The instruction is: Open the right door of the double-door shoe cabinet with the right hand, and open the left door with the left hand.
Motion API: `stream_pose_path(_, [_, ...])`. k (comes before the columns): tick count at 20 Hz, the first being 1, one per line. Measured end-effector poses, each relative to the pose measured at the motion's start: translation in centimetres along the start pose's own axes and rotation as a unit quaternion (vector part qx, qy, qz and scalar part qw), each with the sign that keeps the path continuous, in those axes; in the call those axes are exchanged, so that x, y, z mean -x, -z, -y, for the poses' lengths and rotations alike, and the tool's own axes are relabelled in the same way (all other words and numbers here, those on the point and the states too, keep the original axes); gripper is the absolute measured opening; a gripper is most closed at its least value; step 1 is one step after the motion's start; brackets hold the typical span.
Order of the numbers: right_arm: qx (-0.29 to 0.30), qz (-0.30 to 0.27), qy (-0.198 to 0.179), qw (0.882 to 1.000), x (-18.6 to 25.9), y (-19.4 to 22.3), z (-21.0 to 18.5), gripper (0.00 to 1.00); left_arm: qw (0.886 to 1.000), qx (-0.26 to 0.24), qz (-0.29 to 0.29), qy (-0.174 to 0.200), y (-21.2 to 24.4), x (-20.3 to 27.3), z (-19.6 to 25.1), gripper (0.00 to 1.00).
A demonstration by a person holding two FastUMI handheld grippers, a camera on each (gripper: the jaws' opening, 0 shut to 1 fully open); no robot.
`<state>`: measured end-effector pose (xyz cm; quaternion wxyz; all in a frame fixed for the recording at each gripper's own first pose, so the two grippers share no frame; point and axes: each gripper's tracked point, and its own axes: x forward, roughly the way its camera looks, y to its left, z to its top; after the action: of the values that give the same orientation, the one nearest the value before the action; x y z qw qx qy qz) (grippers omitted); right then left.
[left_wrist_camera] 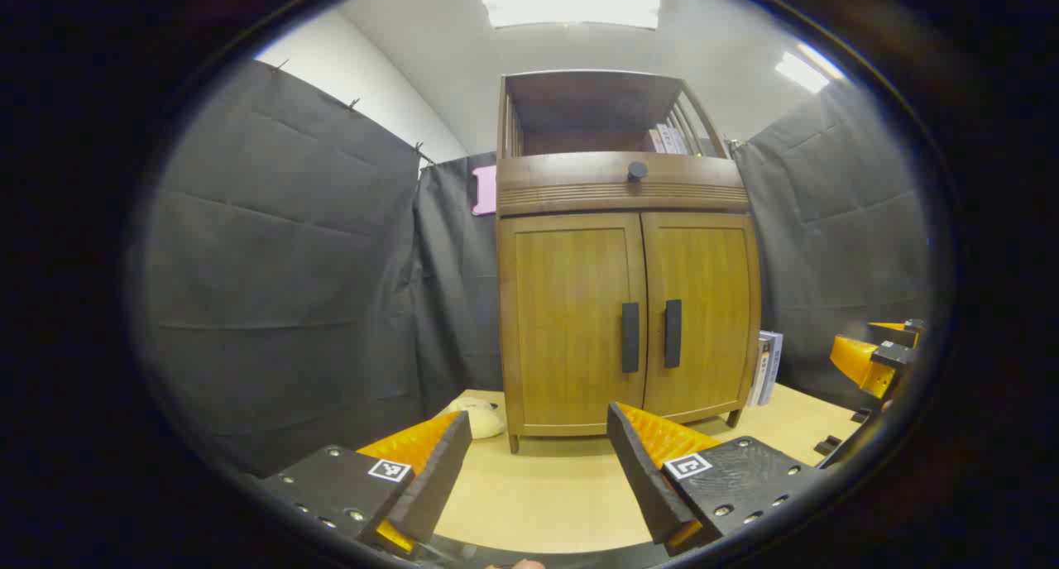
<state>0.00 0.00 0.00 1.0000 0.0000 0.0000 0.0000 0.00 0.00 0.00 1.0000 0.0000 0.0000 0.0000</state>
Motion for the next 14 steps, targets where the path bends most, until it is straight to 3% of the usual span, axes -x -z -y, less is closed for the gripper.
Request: stream_pose_path(14, [-0.007,-0.011,0.002,1.000,-0.30,0.40,0.89,0.95,1.000,-0.008,0.008,0.003,-0.39,-0.29,0.54,1.00])
